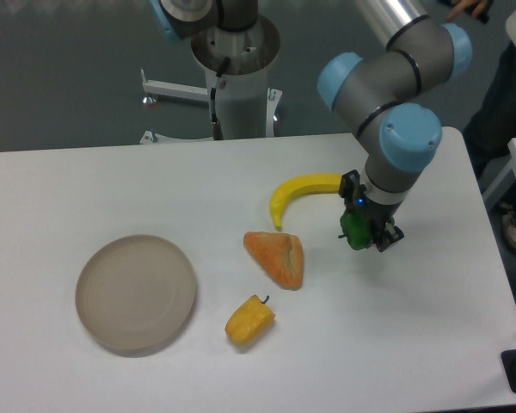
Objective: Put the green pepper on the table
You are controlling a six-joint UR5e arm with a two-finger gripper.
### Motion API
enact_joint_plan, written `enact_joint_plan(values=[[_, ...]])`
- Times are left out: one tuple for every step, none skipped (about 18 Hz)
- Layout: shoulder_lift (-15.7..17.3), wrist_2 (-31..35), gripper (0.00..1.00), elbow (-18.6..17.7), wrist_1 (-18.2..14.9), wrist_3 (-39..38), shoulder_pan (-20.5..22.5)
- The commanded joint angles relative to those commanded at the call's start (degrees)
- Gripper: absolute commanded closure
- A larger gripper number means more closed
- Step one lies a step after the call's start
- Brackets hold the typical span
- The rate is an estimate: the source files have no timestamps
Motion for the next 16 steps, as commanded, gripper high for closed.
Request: enact_joint_plan(values=[[0.44,0.09,0.81,-2.28,1.74,3.68,1.23],[0.96,0.09,0.81,-4.13,3.33,5.28,2.37],[1.66,0.0,0.81,-5.8,4.82,6.17,3.08],[2.11,0.09,0.81,-7.38,6.23,6.96,3.35],[2.37,0.09,0.81,-8.44,7.29,7.84,3.61],[2.72,0.09,0.8,-9.41,7.91,8.2,3.7],[2.81,0.09,0.77,-10.11,8.09,8.29,3.7],[2.81,0.09,0.72,-10.21,8.09,8.37,3.7],[2.81,0.09,0.59,-10.3,8.09,8.38,3.7],[2.99,0.0,0.5,-10.3,8.09,8.29,3.79],[3.08,-0.09,0.35,-10.3,8.17,7.94,3.87],[3.34,-0.44,0.1,-10.47,8.09,7.33,4.14],[3.69,-0.61,0.0,-10.47,7.91,7.15,4.14],[3.95,-0.62,0.0,-10.47,7.82,7.14,4.23],[4.22,-0.7,0.0,-10.47,7.82,7.14,4.66],[4.83,-0.79,0.0,-10.47,7.56,7.14,4.84]])
